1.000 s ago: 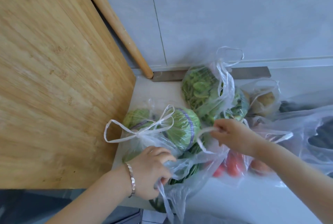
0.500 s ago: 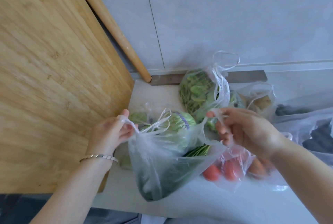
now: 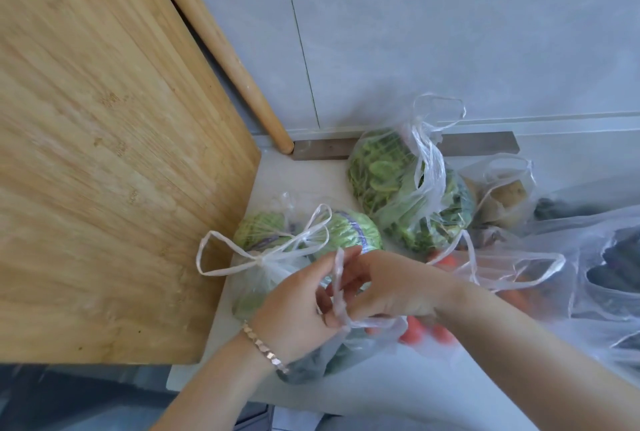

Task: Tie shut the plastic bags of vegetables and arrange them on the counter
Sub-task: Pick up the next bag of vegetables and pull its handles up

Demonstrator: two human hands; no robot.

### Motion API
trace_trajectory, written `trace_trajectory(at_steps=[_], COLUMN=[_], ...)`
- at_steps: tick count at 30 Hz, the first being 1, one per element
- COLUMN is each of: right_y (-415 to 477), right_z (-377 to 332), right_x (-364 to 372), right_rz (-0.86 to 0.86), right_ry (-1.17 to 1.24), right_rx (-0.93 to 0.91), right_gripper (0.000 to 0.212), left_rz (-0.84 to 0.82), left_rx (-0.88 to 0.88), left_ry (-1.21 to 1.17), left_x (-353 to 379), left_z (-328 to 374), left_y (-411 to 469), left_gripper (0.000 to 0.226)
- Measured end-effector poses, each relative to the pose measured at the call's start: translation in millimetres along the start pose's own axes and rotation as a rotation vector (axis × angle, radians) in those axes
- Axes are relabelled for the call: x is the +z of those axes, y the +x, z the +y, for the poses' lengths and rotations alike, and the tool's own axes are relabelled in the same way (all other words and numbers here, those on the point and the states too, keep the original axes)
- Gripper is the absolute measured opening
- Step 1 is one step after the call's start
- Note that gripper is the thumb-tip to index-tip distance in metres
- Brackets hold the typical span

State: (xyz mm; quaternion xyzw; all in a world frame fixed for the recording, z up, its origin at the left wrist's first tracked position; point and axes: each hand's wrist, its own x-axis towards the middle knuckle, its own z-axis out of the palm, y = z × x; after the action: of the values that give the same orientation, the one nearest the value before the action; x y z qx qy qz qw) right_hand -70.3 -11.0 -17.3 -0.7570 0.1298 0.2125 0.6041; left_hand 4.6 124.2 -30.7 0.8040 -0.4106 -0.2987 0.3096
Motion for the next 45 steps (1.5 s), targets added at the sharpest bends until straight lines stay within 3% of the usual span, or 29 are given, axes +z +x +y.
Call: trace_trajectory(at_steps=[4,6,8,10,12,14,15,16,18,20,23,26,28,31,33,34,35,37,39,42,45], right_y=[6,9,14,21,24,25,26,26,28,34,50,62,65,66,61,61,61,61,59,62,60], right_z=[4,8,16,33,53,69,75,78,73,72,78,89,95,98,97,101,108,126,140,166,161], right_x=[-3,-2,-5,-12,-21,-25,-24,-24,-22,-24,-29,-36,-33,-6,18,27,32,39,46,55,56], right_rz=[0.093,0.108,0.225,0.362,0.415,0.355,0.313,0.263,0.128,0.08,0.202,0.413,0.551,0.697,0.622,0.492,0.363,0.282,0.214,0.319,0.295], right_ry=[0.088,0.096,0.163,0.406,0.8,1.049,1.107,1.144,1.143,1.034,0.781,0.622,0.578,0.202,-0.225,-0.479,-0.719,-0.964,-1.025,-1.046,-1.03], right_rx=[0.089,0.102,0.136,0.205,0.274,0.295,0.256,0.205,0.117,0.149,0.251,0.332,0.382,0.215,-0.03,-0.074,-0.024,0.095,0.158,0.146,0.158], right_gripper=[0.044,0.047,0.042,0.036,0.03,0.022,0.021,0.021,0.028,0.037,0.031,0.023,0.022,0.025,0.019,0.04,0.063,0.08,0.077,0.073,0.073], left_rz=[0.136,0.153,0.211,0.293,0.37,0.298,0.228,0.153,-0.012,-0.084,-0.108,-0.226,-0.264,-0.101,-0.057,-0.076,-0.117,-0.23,-0.295,-0.364,-0.394], left_rx=[0.055,0.072,0.07,0.017,-0.111,-0.195,-0.202,-0.228,-0.307,-0.271,-0.106,0.006,-0.012,-0.099,-0.144,-0.186,-0.237,-0.283,-0.253,-0.25,-0.253], left_ry=[-0.098,-0.132,-0.101,-0.154,-0.527,-0.997,-1.099,-1.084,-0.751,-0.254,0.151,0.355,0.378,0.488,0.561,0.594,0.621,0.667,0.708,0.748,0.788], left_x=[1,3,3,-1,-7,-9,-10,-10,-9,-8,-5,2,8,28,46,55,64,77,87,97,99], left_z=[-7,-12,-19,-30,-44,-55,-57,-56,-52,-48,-45,-54,-69,-87,-87,-87,-88,-90,-97,-105,-106], left_y=[7,8,9,11,12,9,8,7,7,12,14,9,5,5,3,2,1,2,4,8,14], left_gripper=[0.04,0.017,0.02,0.028,0.021,0.024,0.031,0.036,0.035,0.035,0.029,0.033,0.038,0.032,0.054,0.077,0.094,0.105,0.1,0.087,0.075])
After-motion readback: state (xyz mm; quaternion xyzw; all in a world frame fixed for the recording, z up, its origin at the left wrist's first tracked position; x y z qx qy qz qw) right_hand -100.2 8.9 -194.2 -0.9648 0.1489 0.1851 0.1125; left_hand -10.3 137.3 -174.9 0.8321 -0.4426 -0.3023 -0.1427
